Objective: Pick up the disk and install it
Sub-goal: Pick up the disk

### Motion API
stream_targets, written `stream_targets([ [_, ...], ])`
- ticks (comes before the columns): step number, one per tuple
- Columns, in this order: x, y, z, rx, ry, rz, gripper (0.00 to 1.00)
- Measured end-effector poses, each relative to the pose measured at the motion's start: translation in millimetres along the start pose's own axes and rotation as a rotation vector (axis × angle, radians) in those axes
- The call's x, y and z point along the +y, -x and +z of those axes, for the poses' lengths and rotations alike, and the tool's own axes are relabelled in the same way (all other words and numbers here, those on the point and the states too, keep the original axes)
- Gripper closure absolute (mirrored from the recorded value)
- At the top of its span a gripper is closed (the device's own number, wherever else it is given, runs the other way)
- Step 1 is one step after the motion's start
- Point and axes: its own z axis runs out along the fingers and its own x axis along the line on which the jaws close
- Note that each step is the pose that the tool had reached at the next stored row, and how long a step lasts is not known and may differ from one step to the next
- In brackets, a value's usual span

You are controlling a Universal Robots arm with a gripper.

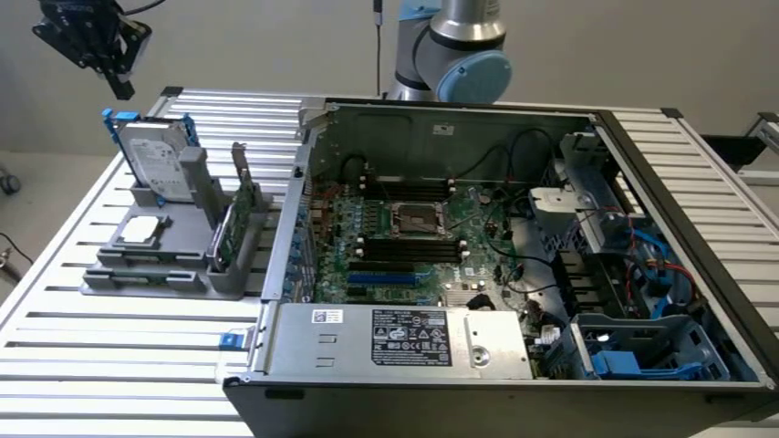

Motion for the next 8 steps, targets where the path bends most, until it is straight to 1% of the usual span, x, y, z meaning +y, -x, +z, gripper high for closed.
stream_targets([
  [8,0.0,0.0,0.0,0.0,0.0,0.0,0.89],
])
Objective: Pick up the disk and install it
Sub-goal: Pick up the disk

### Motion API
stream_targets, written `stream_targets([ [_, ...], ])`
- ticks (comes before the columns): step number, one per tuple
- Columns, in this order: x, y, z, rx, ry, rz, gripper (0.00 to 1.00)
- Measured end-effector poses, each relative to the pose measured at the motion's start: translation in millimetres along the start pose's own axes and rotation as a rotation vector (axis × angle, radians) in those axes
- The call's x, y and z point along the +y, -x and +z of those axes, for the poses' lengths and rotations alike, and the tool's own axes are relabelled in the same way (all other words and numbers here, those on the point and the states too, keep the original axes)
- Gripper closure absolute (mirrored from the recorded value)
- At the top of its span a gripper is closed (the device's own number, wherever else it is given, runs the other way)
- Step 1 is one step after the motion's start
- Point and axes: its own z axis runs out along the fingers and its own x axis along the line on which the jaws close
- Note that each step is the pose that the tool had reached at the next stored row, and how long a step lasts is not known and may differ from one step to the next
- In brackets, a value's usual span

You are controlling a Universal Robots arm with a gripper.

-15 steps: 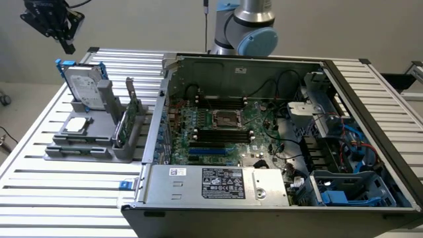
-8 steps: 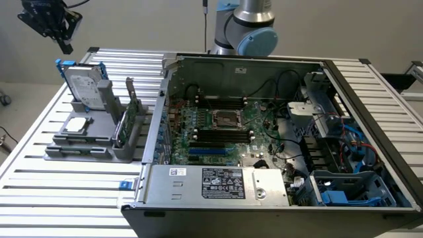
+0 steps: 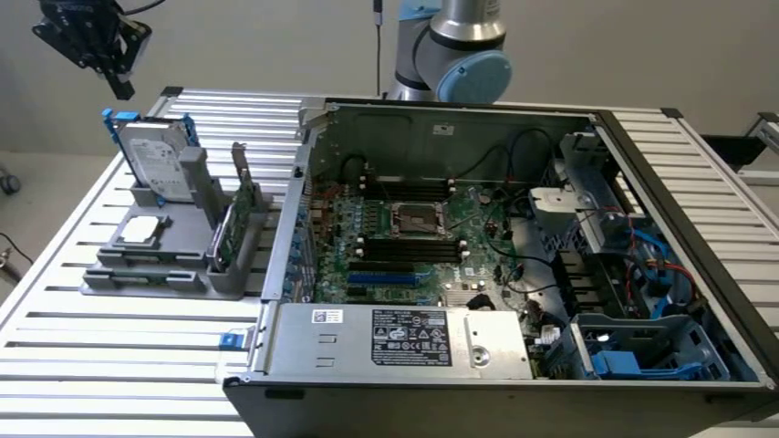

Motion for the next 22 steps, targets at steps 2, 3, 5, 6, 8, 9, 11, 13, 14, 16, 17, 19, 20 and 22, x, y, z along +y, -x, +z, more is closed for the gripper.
stream_targets([
  [2,0.0,0.0,0.0,0.0,0.0,0.0,0.89],
  [3,0.0,0.0,0.0,0.0,0.0,0.0,0.89],
  [5,0.0,0.0,0.0,0.0001,0.0,-0.004,0.89],
  [6,0.0,0.1,0.0,0.0004,0.0001,-0.012,0.89],
  [8,0.1,0.0,0.0,0.0015,0.0005,-0.044,0.89],
  [9,0.0,0.1,0.0,0.002,0.0006,-0.062,0.89],
  [11,0.1,0.1,0.0,0.0033,0.0009,-0.098,0.89],
  [13,0.0,0.1,0.0,0.0047,0.0012,-0.134,0.89],
  [14,0.0,0.1,0.0,0.0055,0.0013,-0.152,0.89],
  [16,0.0,0.1,0.0,0.007,0.0016,-0.189,0.89],
  [17,0.0,0.1,0.0,0.0077,0.0017,-0.207,0.89],
  [19,0.0,0.1,0.0,0.0092,0.002,-0.243,0.89],
  [20,0.0,0.1,0.0,0.01,0.0021,-0.261,0.89],
  [22,0.0,0.1,0.0,0.0115,0.0024,-0.298,0.89],
])
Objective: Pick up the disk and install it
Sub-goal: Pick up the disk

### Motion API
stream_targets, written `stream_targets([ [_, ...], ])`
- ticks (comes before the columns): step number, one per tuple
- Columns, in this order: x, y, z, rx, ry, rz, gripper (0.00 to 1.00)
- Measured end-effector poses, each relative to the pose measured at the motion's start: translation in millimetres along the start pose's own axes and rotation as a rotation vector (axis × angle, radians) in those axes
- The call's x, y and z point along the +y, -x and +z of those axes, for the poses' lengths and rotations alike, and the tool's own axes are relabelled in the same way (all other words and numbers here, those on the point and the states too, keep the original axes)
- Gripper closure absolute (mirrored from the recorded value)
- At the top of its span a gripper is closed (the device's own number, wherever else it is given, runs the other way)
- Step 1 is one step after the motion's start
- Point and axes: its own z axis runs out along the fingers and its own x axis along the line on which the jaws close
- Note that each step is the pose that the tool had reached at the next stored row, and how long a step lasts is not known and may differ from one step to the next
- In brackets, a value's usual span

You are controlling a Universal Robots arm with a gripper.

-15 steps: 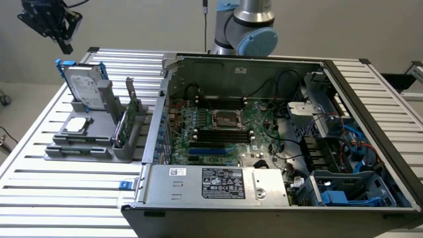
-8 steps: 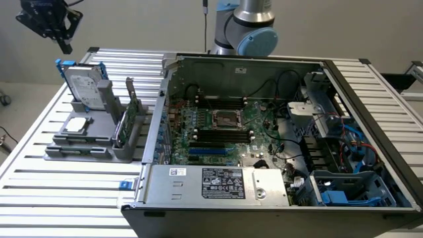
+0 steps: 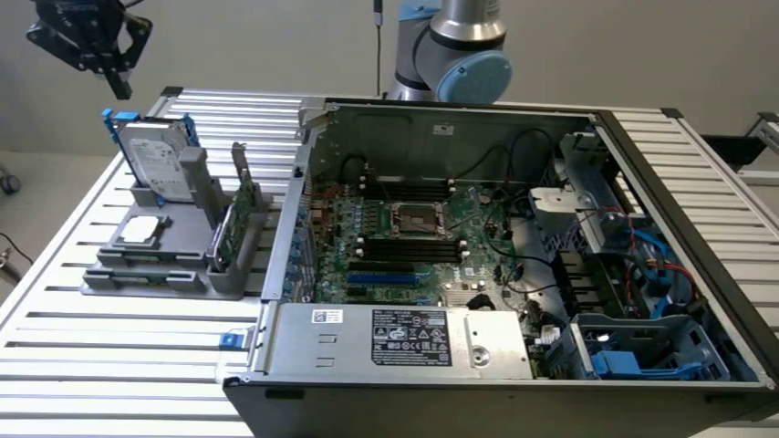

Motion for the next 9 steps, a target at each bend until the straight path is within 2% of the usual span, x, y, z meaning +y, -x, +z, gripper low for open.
stream_targets([
  [9,0.0,0.0,0.1,0.0071,0.0014,-0.164,0.89],
])
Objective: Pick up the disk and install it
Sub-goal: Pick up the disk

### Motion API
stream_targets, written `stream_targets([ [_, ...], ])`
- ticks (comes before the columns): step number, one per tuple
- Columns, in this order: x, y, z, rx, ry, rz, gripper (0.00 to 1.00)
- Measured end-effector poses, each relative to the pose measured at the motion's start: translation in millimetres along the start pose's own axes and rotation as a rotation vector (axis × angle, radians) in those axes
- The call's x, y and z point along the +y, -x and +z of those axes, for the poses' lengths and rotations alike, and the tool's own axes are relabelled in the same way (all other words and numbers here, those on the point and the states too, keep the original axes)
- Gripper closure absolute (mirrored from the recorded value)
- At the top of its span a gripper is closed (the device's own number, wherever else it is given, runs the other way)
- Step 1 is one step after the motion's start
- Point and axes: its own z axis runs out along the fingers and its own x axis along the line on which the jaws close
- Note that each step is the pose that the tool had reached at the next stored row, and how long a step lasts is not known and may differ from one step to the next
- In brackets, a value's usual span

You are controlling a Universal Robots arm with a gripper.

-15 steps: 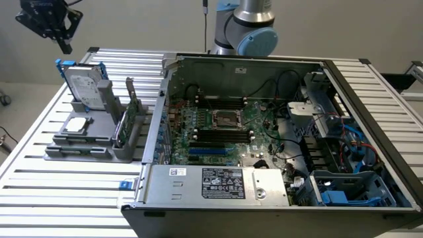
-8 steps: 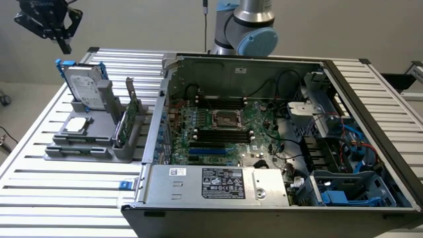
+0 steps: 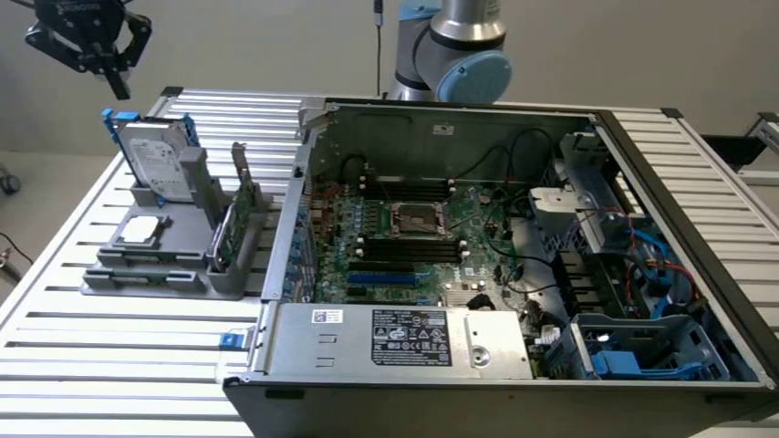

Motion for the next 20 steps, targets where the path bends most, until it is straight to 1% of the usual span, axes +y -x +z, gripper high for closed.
stream_targets([
  [11,0.0,0.0,0.2,0.0083,0.0015,-0.199,0.89],
  [20,0.0,0.0,0.8,0.0135,0.0019,-0.363,0.89],
])
